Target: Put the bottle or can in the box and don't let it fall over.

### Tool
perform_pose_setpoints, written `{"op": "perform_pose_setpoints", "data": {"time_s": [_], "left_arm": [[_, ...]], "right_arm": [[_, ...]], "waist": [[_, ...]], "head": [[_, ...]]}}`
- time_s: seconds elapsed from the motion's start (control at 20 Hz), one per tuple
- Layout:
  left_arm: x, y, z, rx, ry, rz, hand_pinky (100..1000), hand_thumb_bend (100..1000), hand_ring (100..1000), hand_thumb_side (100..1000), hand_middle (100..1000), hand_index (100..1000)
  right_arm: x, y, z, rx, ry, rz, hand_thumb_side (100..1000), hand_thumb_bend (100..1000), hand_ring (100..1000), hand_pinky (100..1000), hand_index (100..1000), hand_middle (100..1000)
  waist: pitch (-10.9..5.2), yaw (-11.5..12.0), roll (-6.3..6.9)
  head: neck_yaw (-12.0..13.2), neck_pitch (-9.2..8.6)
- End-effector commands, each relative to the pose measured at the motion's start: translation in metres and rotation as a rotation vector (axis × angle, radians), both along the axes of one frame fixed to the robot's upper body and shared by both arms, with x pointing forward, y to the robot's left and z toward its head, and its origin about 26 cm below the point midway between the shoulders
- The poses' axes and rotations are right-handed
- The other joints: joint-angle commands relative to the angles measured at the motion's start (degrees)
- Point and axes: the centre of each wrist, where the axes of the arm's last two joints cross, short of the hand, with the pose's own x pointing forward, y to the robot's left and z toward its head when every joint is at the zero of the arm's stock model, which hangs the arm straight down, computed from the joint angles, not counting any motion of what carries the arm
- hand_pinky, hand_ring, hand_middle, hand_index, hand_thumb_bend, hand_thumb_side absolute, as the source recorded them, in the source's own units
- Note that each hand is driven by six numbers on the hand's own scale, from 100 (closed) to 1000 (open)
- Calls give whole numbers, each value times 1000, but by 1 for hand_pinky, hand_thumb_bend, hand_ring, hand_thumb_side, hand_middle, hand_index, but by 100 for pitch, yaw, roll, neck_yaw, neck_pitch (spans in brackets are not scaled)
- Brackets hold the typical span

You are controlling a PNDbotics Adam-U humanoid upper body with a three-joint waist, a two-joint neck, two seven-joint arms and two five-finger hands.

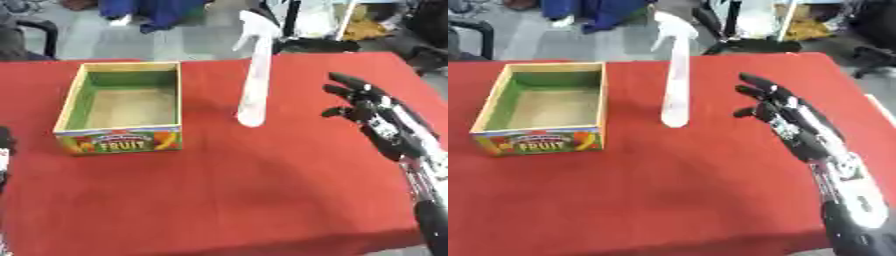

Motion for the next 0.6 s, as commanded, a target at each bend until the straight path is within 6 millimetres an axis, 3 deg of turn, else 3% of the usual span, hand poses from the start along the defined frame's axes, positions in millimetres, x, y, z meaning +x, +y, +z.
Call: {"op": "perform_pose_setpoints", "data": {"time_s": [0.05, 0.25, 0.6], "left_arm": [[0, 2, 7, 3, -28, -1, 717, 502, 657, 583, 525, 777], [0, 2, 7, 4, -26, -3, 717, 503, 657, 583, 525, 777], [2, -1, 9, 4, -31, -19, 718, 503, 657, 584, 525, 777]], "right_arm": [[2, -9, 13, -52, -35, -7, 529, 100, 1000, 761, 949, 1000], [8, -18, 35, -106, -108, -7, 494, 100, 1000, 762, 951, 1000], [35, -37, 94, -218, -267, -18, 459, 100, 1000, 769, 957, 1000]], "waist": [[-37, 10, 3], [-44, 33, -5], [15, 109, 5]], "head": [[-6, -34], [-34, -49], [-222, -176]]}}
